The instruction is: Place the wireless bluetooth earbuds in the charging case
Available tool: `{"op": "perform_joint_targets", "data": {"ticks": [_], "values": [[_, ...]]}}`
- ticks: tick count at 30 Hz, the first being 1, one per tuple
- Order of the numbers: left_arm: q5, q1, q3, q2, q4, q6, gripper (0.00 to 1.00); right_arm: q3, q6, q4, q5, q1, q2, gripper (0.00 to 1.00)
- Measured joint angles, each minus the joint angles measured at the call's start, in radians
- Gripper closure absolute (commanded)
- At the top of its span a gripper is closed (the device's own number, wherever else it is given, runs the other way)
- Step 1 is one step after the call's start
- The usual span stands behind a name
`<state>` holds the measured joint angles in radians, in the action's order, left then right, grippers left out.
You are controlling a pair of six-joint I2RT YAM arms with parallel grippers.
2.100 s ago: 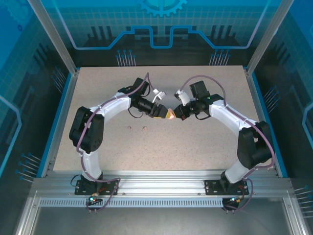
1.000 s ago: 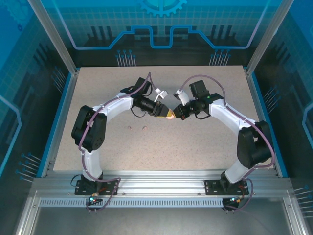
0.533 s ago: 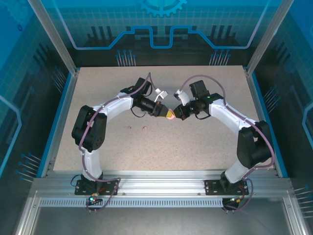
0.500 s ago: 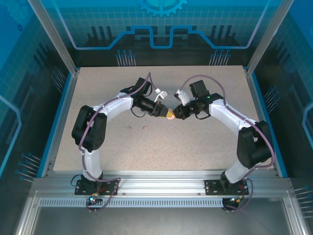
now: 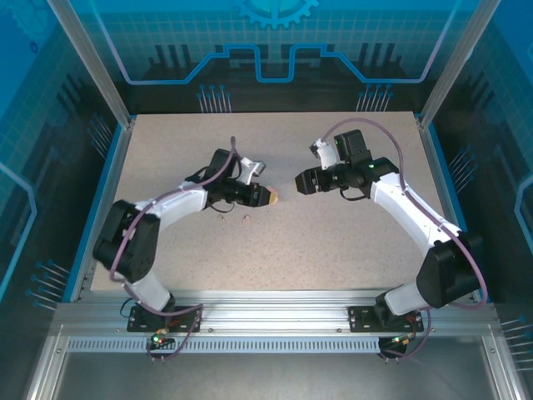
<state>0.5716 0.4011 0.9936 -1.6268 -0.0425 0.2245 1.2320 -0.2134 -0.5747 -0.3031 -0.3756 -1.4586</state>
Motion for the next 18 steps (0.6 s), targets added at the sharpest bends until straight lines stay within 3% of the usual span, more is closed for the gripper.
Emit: {"op": "perform_joint_targets", "data": {"ticks": [4,11,18], "values": [[-0.153,0.000,-0.139,0.142,0.201,0.022,1.00,-0.017,-0.058,-0.044,0.087,-0.065,0.001,0.28],[-0.393,0.000,-0.270,0.277,0.414,0.032,1.00,-0.019,-0.151,-0.097,0.210,-0.187,-0.042,0.28],[-0.567,0.000,-0.323,0.343,0.531,0.030,1.00,0.094,-0.232,-0.163,0.319,-0.339,-0.252,0.29]]}}
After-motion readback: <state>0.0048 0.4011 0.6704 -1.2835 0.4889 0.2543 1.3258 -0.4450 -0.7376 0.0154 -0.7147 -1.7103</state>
